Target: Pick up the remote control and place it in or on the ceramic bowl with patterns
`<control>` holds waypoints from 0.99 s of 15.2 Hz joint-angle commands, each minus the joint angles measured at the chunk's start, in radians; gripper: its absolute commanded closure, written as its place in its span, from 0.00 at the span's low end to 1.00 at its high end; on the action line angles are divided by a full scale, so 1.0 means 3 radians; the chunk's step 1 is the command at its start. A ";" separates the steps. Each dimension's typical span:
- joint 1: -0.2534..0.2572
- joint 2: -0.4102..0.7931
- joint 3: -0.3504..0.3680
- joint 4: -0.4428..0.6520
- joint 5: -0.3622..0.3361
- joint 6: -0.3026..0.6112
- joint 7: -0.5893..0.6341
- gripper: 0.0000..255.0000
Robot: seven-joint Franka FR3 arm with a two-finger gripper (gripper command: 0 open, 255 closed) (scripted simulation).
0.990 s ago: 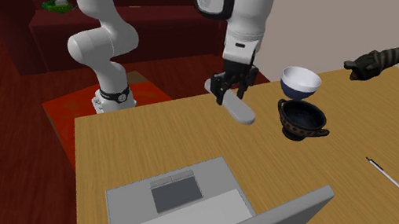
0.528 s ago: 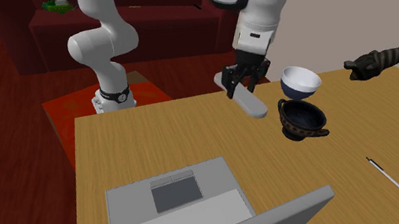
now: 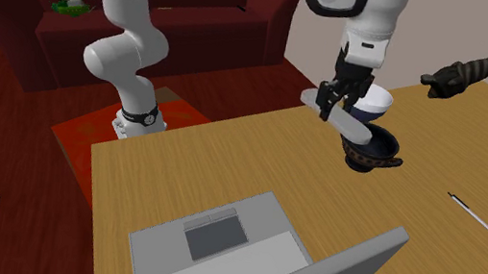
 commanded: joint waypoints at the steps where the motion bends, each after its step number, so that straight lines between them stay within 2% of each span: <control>1: 0.0104 0.0248 0.0034 0.0351 -0.0088 -0.0115 0.0137 1.00; 4: 0.0290 0.0704 0.0050 0.1009 -0.0237 -0.0338 0.0291 1.00; 7: 0.0539 0.1260 0.0032 0.1883 -0.0390 -0.0667 0.0402 1.00; 8: 0.0647 0.1498 0.0015 0.2283 -0.0445 -0.0827 0.0423 1.00; 9: 0.0786 0.1812 -0.0014 0.2830 -0.0507 -0.1053 0.0428 1.00; 10: 0.0995 0.2298 -0.0084 0.3727 -0.0572 -0.1439 0.0383 1.00; 11: 0.0915 0.2103 -0.0067 0.3314 -0.0539 -0.1232 0.0412 1.00; 12: 0.0873 0.2017 -0.0050 0.3107 -0.0530 -0.1117 0.0427 1.00; 15: 0.0796 0.1872 -0.0028 0.2703 -0.0510 -0.0868 0.0451 1.00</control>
